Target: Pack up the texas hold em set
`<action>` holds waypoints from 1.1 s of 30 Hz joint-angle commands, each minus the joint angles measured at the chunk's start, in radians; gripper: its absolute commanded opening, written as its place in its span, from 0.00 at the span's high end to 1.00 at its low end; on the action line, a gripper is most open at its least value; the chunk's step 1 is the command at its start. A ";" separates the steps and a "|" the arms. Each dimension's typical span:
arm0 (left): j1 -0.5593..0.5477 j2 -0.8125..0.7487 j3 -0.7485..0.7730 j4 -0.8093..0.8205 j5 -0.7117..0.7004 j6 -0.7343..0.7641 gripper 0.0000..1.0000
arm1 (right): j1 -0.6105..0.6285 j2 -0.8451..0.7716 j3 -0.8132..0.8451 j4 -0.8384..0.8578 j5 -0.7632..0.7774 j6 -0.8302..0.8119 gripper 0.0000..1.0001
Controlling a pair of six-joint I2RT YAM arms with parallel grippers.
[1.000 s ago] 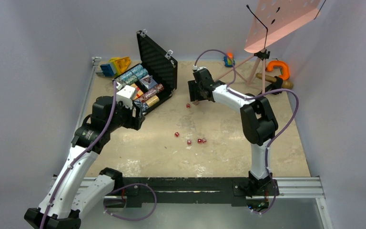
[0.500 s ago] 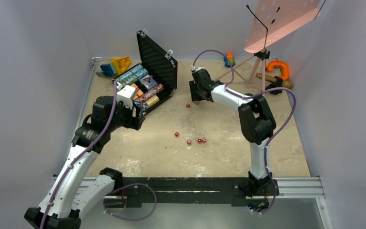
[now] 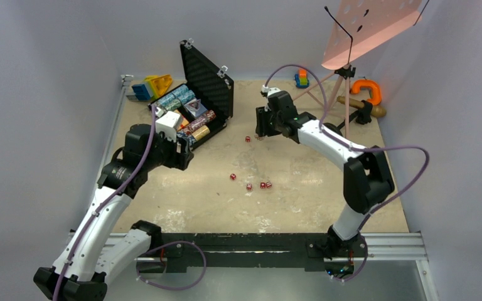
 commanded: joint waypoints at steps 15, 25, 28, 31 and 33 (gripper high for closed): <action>-0.106 0.170 0.005 0.326 0.513 -0.122 0.24 | 0.111 -0.183 -0.077 0.192 -0.817 0.191 1.00; -0.121 0.176 0.002 0.291 0.431 -0.078 0.23 | 0.127 -0.207 -0.106 0.218 -0.857 0.206 1.00; -0.128 0.203 0.006 0.289 0.459 -0.082 0.23 | 0.129 -0.212 -0.109 0.222 -0.857 0.207 1.00; -0.131 0.231 0.014 0.275 0.503 -0.080 0.23 | 0.130 -0.216 -0.112 0.231 -0.859 0.211 1.00; -0.132 0.244 0.017 0.275 0.548 -0.080 0.23 | 0.130 -0.220 -0.112 0.233 -0.856 0.211 1.00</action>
